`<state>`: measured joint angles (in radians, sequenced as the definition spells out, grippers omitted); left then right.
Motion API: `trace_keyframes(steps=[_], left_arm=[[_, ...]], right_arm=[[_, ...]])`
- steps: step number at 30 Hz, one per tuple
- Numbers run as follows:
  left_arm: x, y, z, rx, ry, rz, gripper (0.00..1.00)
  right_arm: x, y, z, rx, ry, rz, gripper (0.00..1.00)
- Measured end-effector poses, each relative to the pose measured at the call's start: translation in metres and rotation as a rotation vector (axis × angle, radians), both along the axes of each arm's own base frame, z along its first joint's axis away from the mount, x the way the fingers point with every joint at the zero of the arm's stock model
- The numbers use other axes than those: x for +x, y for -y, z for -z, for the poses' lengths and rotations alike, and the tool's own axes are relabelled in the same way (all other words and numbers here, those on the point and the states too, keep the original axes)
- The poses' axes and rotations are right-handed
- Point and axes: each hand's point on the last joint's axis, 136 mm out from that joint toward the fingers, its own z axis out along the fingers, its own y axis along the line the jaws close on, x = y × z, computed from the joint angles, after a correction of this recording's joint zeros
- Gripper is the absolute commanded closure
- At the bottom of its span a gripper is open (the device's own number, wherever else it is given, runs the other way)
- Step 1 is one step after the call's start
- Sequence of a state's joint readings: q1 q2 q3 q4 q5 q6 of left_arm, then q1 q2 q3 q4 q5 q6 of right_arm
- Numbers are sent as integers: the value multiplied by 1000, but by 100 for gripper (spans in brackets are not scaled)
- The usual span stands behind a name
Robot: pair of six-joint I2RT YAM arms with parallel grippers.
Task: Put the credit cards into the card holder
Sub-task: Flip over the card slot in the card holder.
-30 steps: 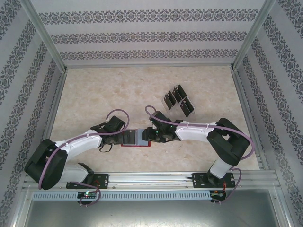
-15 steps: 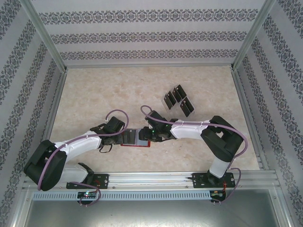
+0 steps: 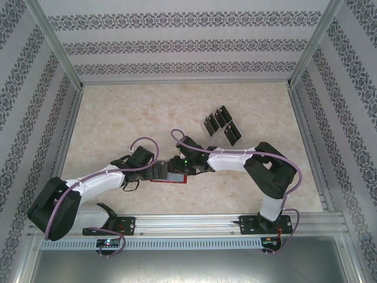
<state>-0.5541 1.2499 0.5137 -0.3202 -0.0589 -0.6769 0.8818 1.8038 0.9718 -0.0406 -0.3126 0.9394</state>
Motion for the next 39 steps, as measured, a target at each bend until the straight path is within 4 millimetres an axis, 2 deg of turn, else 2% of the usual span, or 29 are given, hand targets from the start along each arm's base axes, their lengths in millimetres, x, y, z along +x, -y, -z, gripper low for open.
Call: trace_keyframes(steps=[4,9,12,23,33,39], left_arm=[[-2,-1,-11,-43,39,-30,0],[4,-6,-48,-106,172,-90,0],[4,-12,-62,-117,220,-117,0],[-1,-23,-72,-121,247,-163,0],[-3,-29,-94,-148,310,-195,0],[-8,-46,-97,-92,320,-238,0]], right_arm=[[1,-3,-2,8,0,-3,56],[5,-10,-6,22,-2,-6,56],[6,-17,-7,29,2,-14,56],[6,-48,-15,52,-4,-60,56],[9,-91,-28,95,-6,-115,56],[14,-114,-27,102,-24,-140,56]])
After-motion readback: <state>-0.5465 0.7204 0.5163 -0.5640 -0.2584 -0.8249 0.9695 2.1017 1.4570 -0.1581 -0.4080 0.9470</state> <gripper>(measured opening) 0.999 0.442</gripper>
